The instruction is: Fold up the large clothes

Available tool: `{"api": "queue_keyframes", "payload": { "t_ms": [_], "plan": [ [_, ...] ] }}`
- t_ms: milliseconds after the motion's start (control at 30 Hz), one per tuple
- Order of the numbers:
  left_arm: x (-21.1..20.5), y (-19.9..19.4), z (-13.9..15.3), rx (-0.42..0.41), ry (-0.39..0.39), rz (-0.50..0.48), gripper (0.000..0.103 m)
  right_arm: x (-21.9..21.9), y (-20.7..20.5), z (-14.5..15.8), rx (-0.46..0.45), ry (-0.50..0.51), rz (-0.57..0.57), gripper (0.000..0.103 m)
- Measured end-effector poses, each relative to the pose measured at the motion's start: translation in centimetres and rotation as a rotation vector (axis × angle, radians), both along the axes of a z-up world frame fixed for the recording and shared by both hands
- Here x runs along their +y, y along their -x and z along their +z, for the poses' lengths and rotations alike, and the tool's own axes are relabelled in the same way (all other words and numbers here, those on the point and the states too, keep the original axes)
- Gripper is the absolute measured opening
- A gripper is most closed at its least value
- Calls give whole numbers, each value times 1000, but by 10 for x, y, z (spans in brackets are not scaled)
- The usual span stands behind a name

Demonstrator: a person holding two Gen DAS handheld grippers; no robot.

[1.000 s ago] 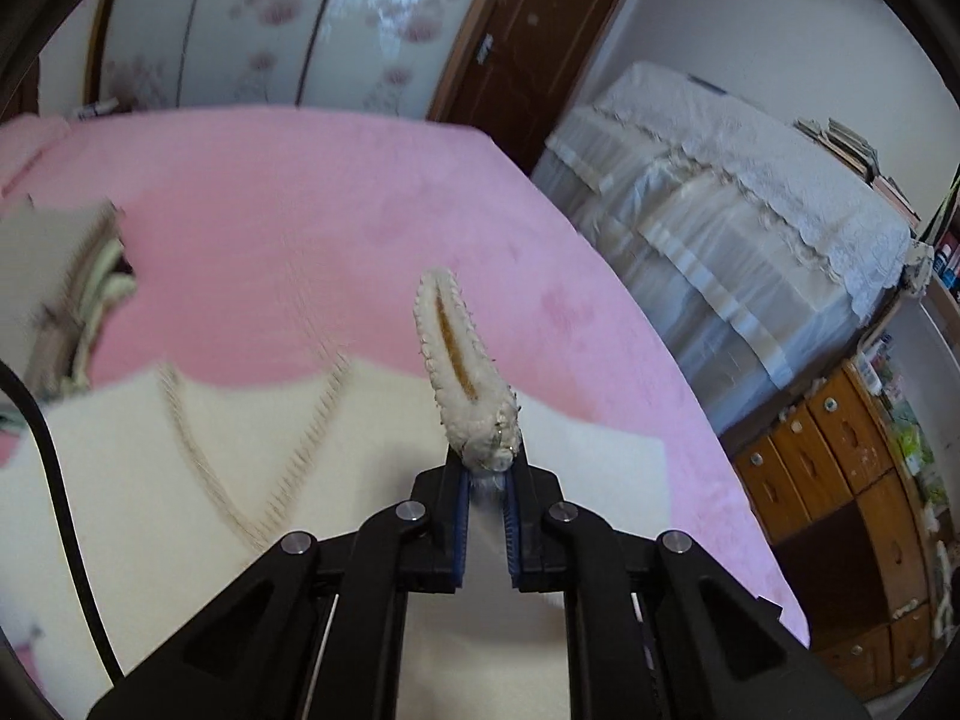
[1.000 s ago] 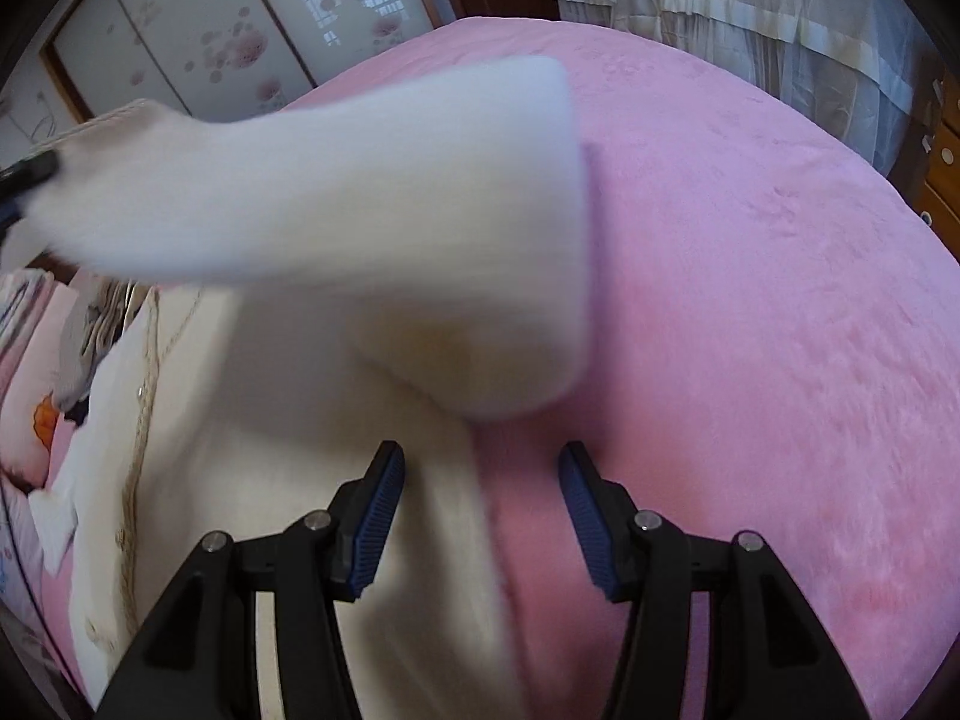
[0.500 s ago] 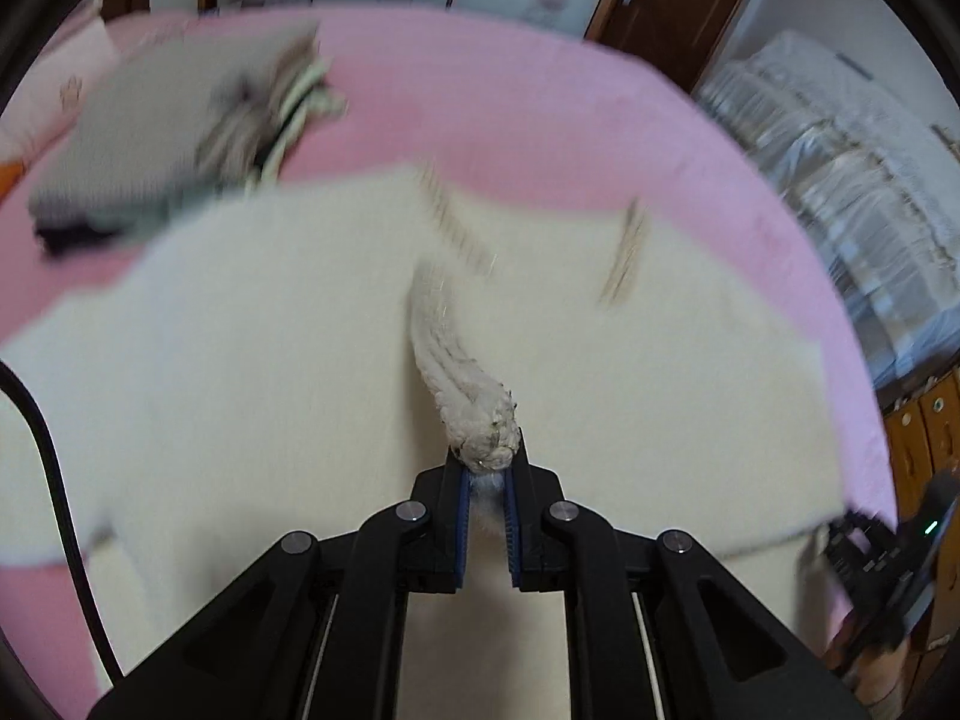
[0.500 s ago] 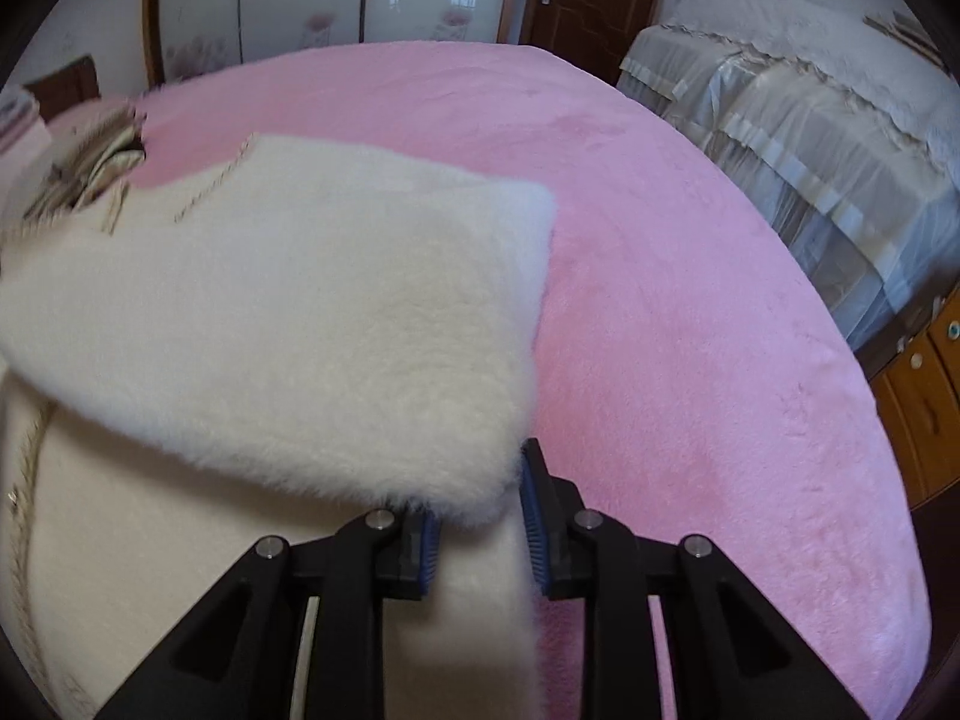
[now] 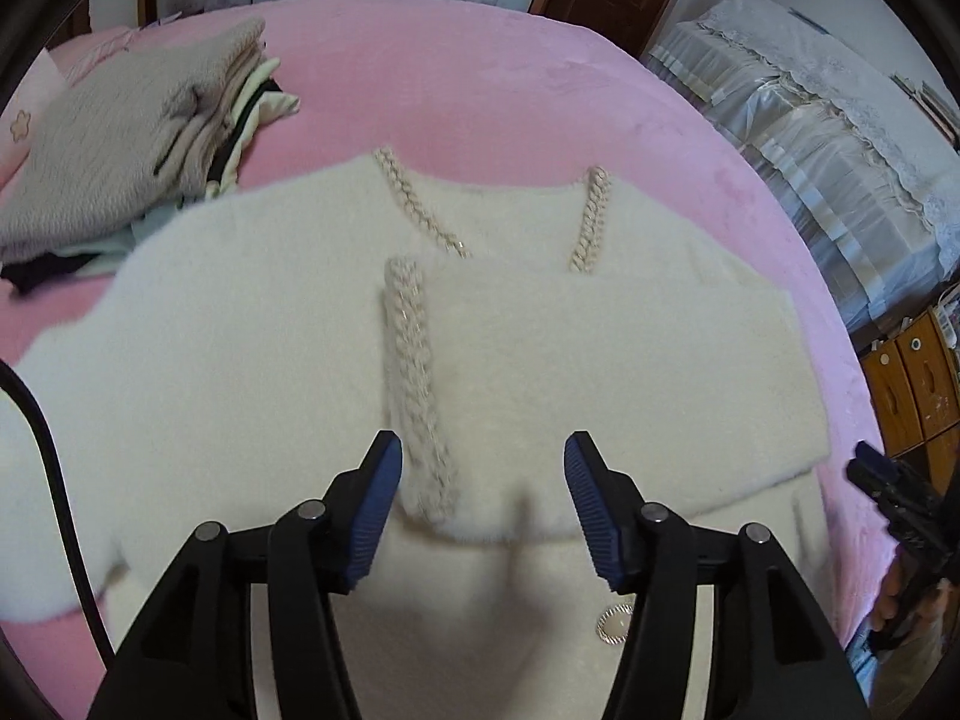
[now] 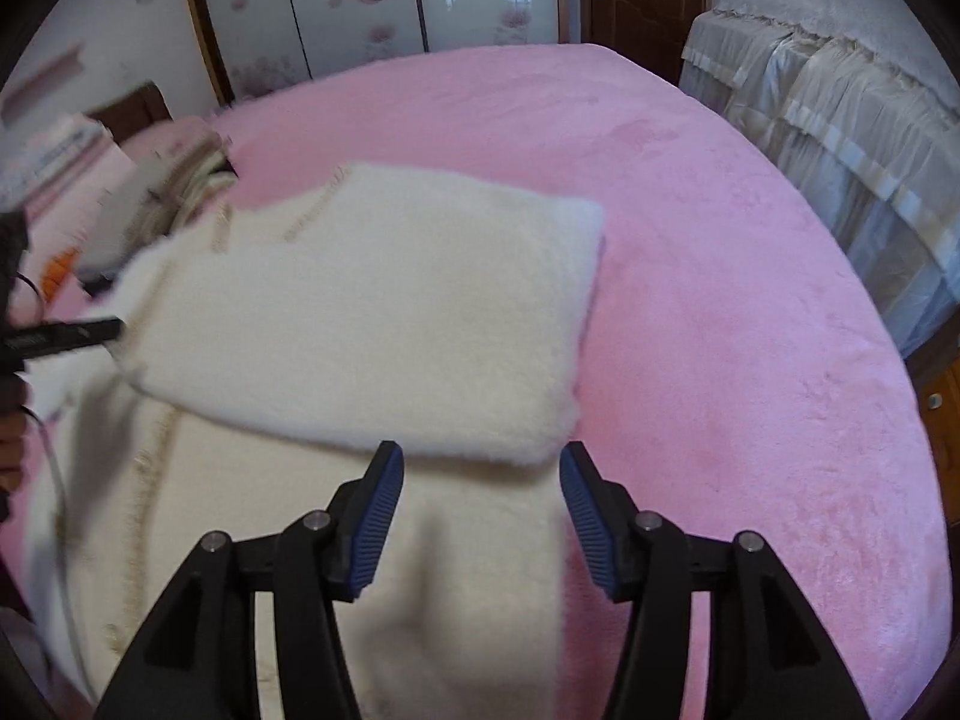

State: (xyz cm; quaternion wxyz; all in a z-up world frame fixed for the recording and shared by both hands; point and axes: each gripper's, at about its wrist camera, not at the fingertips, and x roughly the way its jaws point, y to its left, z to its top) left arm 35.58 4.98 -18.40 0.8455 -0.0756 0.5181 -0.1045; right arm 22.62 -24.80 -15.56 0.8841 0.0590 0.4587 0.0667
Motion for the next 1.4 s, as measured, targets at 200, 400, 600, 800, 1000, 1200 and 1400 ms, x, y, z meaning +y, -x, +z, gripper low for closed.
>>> {"api": "queue_keyframes", "payload": {
  "t_ms": [200,400,600,800,1000,1200,1400],
  "plan": [
    [2,-44,-25,68,-56,53,55,-17,-63,0,-10,-27,-126,70],
    [2,-64,-41,58,-15,94,39,-41,-137,-40,85,-42,-239,70],
    [-13,-64,-29,-30,-72,104,13,-43,-160,-58,107,-37,-210,19],
    [-29,-61,-43,-32,-137,125,15,-45,-161,-73,109,18,-238,17],
    [-24,-47,-22,-26,-157,171,23,-26,-137,-31,33,174,-263,34],
    [-21,2,21,-106,-97,224,23,28,-85,7,-85,121,-123,34],
    [-51,37,5,-84,-67,209,23,102,-56,-11,-43,-2,45,34]
  ]
}}
